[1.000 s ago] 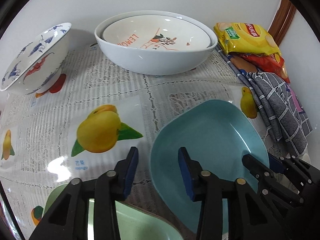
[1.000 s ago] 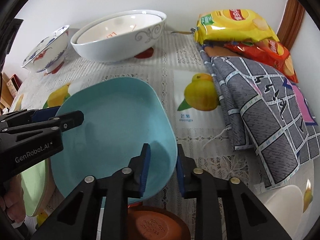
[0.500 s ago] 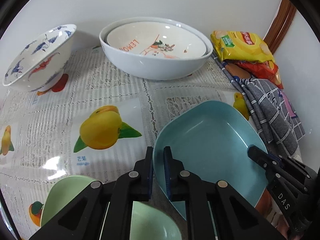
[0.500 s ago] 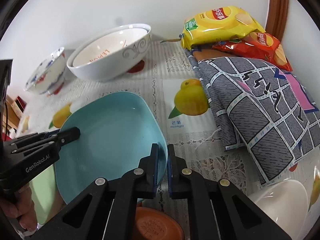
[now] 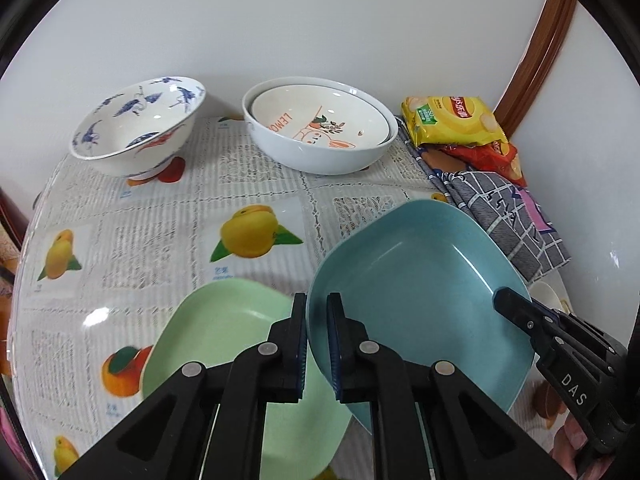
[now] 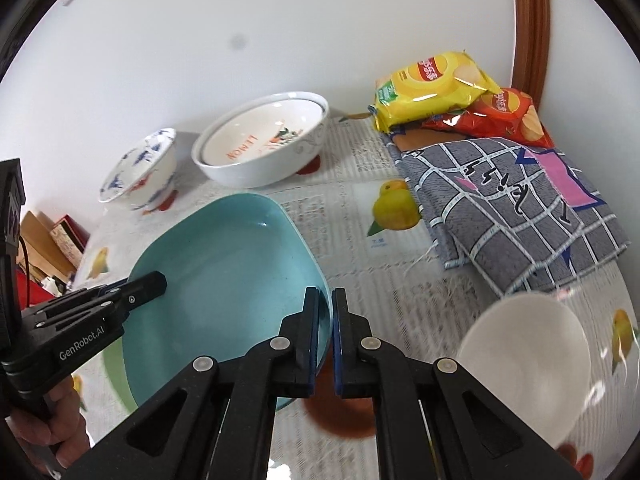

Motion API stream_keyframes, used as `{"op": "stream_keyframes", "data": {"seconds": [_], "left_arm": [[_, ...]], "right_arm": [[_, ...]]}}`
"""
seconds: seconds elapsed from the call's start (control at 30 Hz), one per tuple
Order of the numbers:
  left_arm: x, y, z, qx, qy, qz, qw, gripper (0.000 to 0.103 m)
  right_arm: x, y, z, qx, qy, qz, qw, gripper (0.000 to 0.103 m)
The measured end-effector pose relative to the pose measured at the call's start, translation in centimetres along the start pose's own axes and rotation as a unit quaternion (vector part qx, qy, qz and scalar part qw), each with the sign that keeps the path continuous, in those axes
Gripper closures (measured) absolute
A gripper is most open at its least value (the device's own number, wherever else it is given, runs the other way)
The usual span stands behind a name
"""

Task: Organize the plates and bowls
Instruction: 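Lift the blue plate with the left gripper, then raise the blue plate higher off the table with the left gripper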

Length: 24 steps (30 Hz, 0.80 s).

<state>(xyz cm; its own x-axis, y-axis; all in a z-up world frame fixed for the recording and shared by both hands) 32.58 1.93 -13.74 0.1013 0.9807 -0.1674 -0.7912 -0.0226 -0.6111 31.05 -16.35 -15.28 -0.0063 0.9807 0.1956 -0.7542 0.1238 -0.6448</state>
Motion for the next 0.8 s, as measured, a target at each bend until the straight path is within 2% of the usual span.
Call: {"op": "stream_keyframes", "data": {"seconds": [0.37,0.67,0.8], "left_arm": [[1.9,3.4,5.0,-0.015,0.025,-0.018,0.9994,0.094],[2.4,5.2,7.9,-0.026,0.035,-0.033,0.9985,0.094],[2.7,5.9,8.7,-0.033,0.038,-0.017,0.9986,0.094]], "right_arm": [[3.9,4.0,5.7,-0.024,0.033,-0.009,0.999,0.097],[5.3,6.6,8.5,-0.036,0.039,-0.025,0.998,0.097],[5.5,7.1,9.4,-0.037,0.034,-0.020,0.999,0.097]]}}
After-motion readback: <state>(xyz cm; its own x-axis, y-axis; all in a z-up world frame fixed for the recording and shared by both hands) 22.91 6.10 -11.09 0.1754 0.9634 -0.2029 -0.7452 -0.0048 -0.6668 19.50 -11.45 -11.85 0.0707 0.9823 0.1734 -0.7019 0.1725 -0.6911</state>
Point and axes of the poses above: each gripper's, at about its wrist camera, not at the fingertips, and z roughly against the way its jaws point, x to its left, y to its underside, the point moved 4 cm from there along -z, roughly the way its jaws point, and after that the axes turned 5 degrees about -x, right-handed, at the moved point
